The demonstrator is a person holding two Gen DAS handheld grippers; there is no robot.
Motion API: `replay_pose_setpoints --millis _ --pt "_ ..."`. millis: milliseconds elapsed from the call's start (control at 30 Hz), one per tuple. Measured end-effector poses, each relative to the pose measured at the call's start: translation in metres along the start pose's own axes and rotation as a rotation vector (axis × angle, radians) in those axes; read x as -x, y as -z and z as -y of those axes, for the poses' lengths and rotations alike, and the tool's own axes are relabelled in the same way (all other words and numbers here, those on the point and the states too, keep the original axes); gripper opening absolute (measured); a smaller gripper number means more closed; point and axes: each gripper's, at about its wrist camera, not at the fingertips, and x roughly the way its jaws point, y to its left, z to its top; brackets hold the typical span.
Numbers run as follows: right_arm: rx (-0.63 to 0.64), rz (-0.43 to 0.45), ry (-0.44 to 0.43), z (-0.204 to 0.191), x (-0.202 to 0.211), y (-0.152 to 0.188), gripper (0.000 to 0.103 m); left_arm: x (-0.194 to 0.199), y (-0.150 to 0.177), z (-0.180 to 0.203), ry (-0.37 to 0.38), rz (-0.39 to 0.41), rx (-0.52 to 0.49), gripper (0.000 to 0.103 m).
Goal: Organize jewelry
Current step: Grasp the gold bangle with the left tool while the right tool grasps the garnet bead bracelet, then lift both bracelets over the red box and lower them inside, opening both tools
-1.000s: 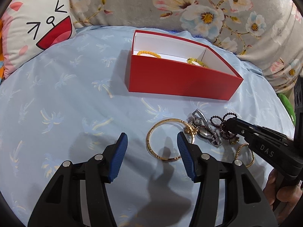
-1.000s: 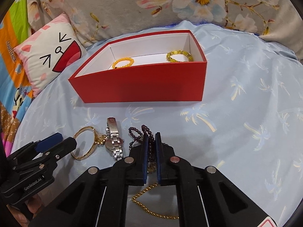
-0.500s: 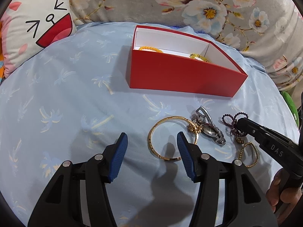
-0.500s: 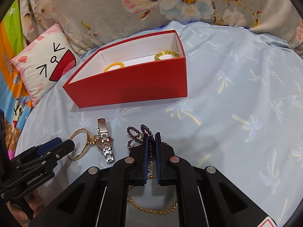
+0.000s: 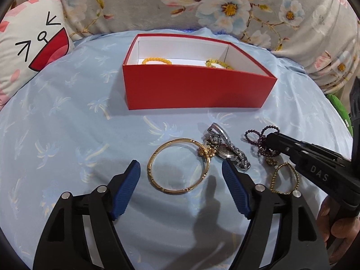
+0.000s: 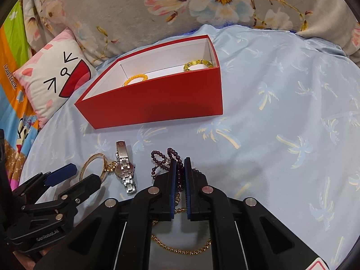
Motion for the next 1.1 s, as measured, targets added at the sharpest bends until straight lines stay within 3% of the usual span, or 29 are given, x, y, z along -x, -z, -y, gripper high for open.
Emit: replay_pose_setpoints --millis 200,467,1100 --pt "0.000 0.000 0.000 0.000 0.000 0.000 0.006 -0.005 -0.001 0.003 -0.029 -0.023 -0.016 0.070" --pt "0.002 0.000 0.002 -0.001 0.000 0.000 0.006 -0.004 -0.001 0.003 -0.036 -0.017 -0.023 0.057" --pt "0.035 0.034 0.019 -0.010 0.011 0.004 0.006 0.005 0.000 -0.001 -0.050 0.008 -0.004 0.056"
